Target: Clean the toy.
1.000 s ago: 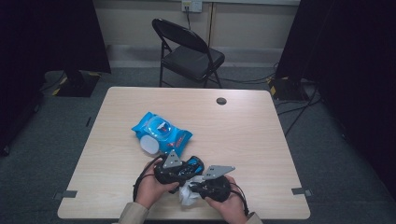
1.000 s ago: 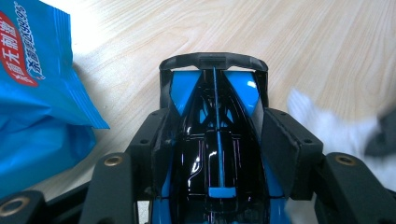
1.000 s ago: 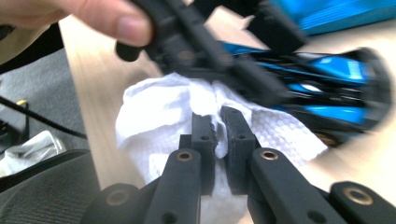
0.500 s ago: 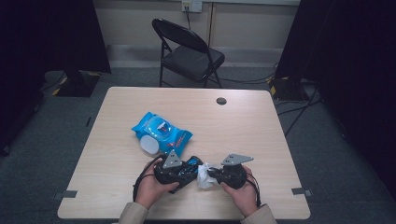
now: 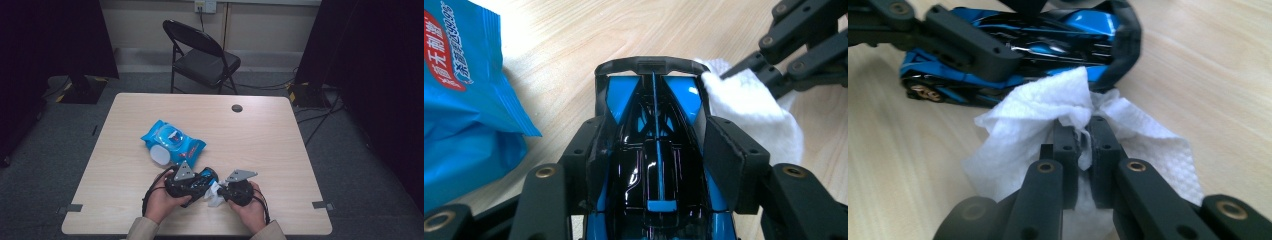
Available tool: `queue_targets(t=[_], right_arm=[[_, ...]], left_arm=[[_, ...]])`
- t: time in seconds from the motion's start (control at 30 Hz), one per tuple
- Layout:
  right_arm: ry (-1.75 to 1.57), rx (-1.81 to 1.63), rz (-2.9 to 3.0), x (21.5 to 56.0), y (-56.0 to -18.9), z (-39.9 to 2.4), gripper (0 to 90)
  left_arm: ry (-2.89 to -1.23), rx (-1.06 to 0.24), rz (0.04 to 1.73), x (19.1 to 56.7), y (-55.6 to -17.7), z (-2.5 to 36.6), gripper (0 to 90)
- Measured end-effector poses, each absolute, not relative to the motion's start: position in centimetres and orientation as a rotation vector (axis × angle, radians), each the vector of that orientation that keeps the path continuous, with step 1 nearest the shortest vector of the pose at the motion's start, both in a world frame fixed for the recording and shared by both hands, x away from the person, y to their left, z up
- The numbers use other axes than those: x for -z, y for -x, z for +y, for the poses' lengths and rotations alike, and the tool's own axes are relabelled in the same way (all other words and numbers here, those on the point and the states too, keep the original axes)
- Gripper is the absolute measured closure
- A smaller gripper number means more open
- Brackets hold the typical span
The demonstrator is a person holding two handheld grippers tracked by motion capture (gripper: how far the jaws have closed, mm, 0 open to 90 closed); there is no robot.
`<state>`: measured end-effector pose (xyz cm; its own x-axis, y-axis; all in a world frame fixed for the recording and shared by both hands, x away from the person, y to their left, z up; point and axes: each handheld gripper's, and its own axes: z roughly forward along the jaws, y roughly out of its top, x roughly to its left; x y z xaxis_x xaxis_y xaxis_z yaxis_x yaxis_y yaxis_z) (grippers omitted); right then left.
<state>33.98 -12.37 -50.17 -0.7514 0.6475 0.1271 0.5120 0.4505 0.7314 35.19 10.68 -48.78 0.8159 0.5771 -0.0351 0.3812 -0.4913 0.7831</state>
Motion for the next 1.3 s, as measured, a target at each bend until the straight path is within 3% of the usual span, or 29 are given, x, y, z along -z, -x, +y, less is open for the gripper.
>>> queue_targets(t=[0.67, 1.3], right_arm=[[-0.863, -1.227, 2.639, 50.1, -31.6, -7.9, 85.0], [-0.802, -1.272, 2.683, 50.3, -30.3, -6.3, 84.7]], left_arm=[[-2.139, -0.294, 0.703, 48.8, -35.2, 10.7, 43.7], [-2.132, -0.305, 0.714, 48.9, -35.0, 10.6, 43.7]])
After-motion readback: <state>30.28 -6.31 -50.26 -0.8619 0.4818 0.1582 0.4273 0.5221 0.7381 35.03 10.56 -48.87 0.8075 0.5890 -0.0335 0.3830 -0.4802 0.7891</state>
